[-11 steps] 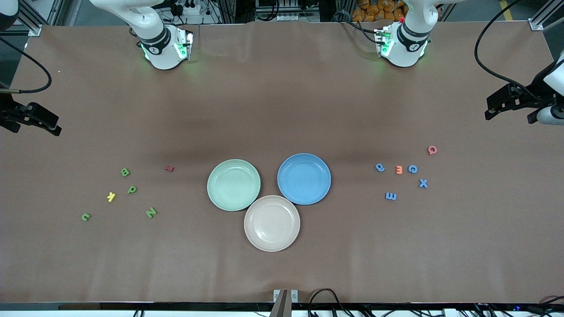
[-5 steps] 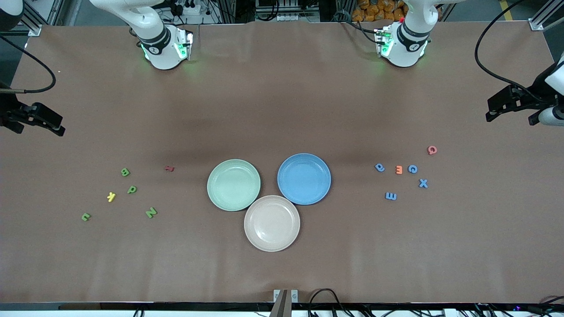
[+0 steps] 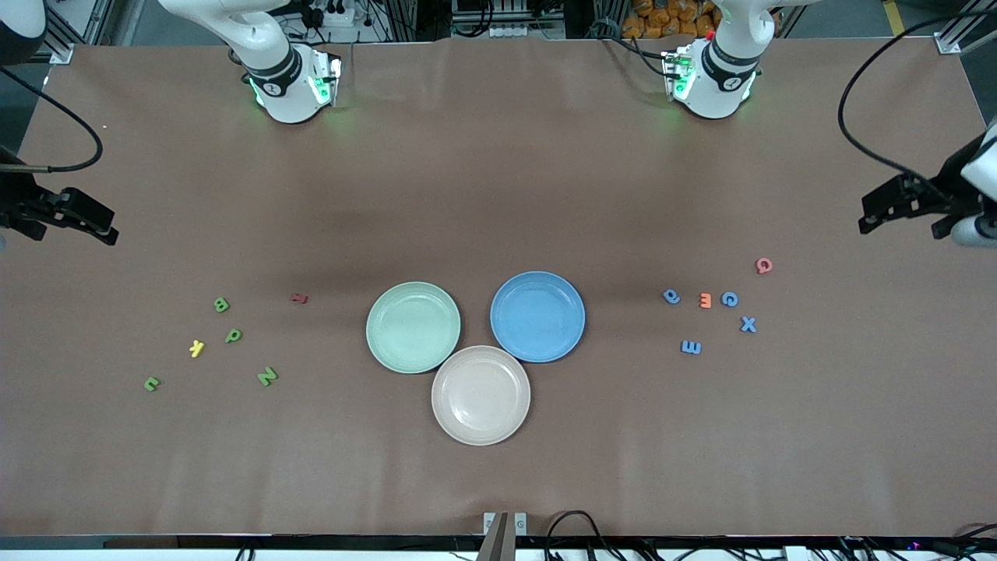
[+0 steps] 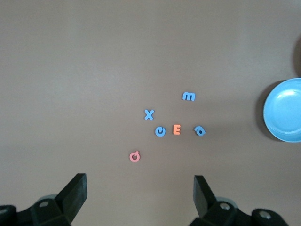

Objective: Sort letters by color into matching plates

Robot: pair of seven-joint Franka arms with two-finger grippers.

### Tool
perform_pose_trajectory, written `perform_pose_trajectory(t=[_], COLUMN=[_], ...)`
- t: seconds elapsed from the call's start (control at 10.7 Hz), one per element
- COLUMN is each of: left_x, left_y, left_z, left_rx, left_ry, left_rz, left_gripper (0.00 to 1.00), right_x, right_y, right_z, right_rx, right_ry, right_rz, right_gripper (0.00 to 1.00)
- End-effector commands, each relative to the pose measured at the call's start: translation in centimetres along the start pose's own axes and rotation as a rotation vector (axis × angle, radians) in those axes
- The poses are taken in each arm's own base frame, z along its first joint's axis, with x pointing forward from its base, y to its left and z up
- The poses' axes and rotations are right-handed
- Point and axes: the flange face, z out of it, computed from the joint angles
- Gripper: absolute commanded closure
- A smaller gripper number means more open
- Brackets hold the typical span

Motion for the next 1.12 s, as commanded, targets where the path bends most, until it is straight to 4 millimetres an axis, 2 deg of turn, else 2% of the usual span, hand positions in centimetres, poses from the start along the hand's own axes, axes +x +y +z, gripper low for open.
perform_pose_trajectory(t=[0.0,0.19,0.47,0.65,0.93,1.02], left_x=[2.8,4.0,4.5,3.5,2.3,1.6], left_y=[0.6,1.5,1.6,1.6,1.6,1.4], left_z=[6.8,10.4,16.2,20.0,23.4,25.2], left_rx=[-0.02,-0.027,-0.032,-0.03,-0.03,-0.028], left_ry=[-0.049,-0.06,-0.073,-0.051,-0.053,-0.053], left_rz=[0.01,0.014,0.006,0.003,0.002,0.004], left_gripper=[0.0,0.0,0.0,0.0,0.0,0.0], right_x=[0.1,0.5,1.0,1.8,3.5,3.9], right_y=[0.0,0.0,-0.3,-0.9,-1.7,-2.0], right_z=[0.4,2.9,6.7,8.3,12.0,13.1], right_rx=[0.001,0.001,0.02,0.073,0.067,0.065], right_ry=[-0.002,-0.009,0.01,-0.002,-0.016,-0.021], right_rz=[0.003,0.011,0.027,0.165,0.298,0.367], right_gripper=[0.0,0.0,0.0,0.0,0.0,0.0])
